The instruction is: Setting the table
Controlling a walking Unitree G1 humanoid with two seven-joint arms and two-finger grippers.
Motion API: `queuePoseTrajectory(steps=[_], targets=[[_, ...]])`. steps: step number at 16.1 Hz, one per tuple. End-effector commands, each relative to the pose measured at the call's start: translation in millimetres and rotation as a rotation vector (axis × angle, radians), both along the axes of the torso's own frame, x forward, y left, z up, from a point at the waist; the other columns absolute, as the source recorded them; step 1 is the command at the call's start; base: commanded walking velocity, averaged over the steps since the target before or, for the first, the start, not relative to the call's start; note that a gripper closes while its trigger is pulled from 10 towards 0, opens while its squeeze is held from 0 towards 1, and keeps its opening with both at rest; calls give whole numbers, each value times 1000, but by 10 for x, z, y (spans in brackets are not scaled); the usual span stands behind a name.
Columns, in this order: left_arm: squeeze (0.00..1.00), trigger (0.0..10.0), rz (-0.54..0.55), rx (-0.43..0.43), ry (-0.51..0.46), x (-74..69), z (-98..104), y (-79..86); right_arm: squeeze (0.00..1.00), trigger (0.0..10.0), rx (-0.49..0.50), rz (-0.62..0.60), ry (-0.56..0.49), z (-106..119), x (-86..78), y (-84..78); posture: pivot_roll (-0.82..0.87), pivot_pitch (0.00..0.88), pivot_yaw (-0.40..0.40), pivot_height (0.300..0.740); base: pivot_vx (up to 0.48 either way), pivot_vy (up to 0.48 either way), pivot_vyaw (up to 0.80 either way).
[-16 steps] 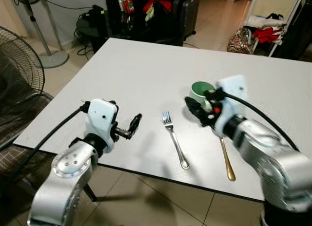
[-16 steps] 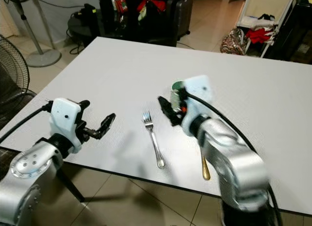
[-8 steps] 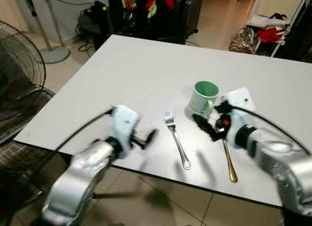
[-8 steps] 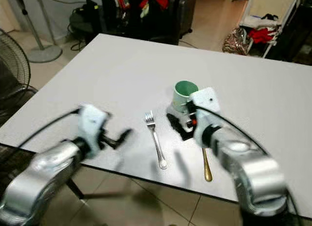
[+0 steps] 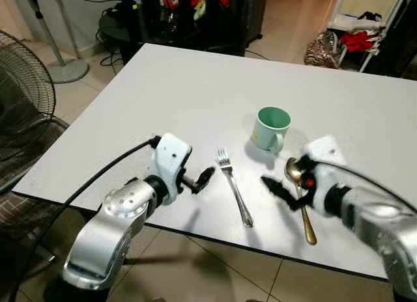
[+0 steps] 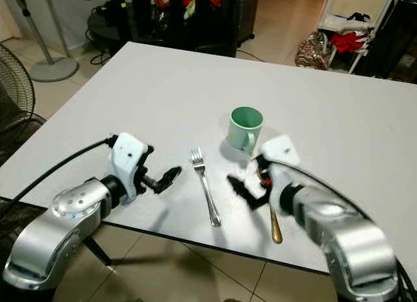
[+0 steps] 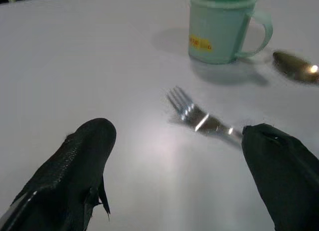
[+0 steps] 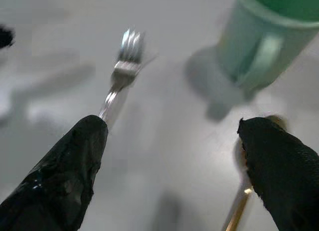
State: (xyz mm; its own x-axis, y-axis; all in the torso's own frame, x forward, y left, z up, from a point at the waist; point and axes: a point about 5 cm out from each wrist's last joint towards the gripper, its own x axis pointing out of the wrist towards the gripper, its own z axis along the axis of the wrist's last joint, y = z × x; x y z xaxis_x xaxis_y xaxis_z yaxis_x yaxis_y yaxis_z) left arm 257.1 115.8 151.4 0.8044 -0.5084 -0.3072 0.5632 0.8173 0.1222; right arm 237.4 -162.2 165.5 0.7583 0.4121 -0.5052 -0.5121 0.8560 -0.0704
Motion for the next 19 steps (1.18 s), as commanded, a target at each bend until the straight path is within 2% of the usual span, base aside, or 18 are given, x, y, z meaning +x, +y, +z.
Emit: queuePoseTrajectory(steps=[1, 2, 3, 4, 7, 12, 14, 19], targets=[[82, 10000, -14, 29, -13, -32, 25, 16, 1000, 10000, -101, 63, 16, -78, -11, 68, -112, 56, 6, 740, 0, 0, 0], [0, 10000, -26, 40, -15, -42, 26, 36, 1000, 10000, -150, 84, 5, -111, 17, 88, -110, 55, 6, 740, 0, 0, 0], [0, 10000, -77, 59, -30, -76, 39, 69, 173, 10000, -172, 94, -2, -162, 95, 126, -101, 54, 6, 740, 0, 0, 0], [0, 10000, -135, 72, -34, -120, 46, 92, 0, 10000, -173, 101, -4, -194, 162, 156, -98, 54, 5, 740, 0, 0, 0], [0, 10000, -196, 110, -30, -175, 55, 211, 0, 10000, -241, 145, -14, -247, 290, 173, -86, 47, -3, 740, 0, 0, 0], [0, 10000, -300, 156, -4, -262, 52, 364, 0, 10000, -345, 164, -75, -405, 597, 263, -83, 42, 0, 740, 0, 0, 0], [0, 10000, -326, 161, 5, -284, 56, 391, 0, 10000, -354, 164, -83, -430, 653, 291, -80, 40, 1, 740, 0, 0, 0], [0, 10000, -345, 186, 9, -300, 53, 469, 0, 10000, -306, 226, -74, -517, 705, 524, -72, 39, 6, 740, 0, 0, 0]])
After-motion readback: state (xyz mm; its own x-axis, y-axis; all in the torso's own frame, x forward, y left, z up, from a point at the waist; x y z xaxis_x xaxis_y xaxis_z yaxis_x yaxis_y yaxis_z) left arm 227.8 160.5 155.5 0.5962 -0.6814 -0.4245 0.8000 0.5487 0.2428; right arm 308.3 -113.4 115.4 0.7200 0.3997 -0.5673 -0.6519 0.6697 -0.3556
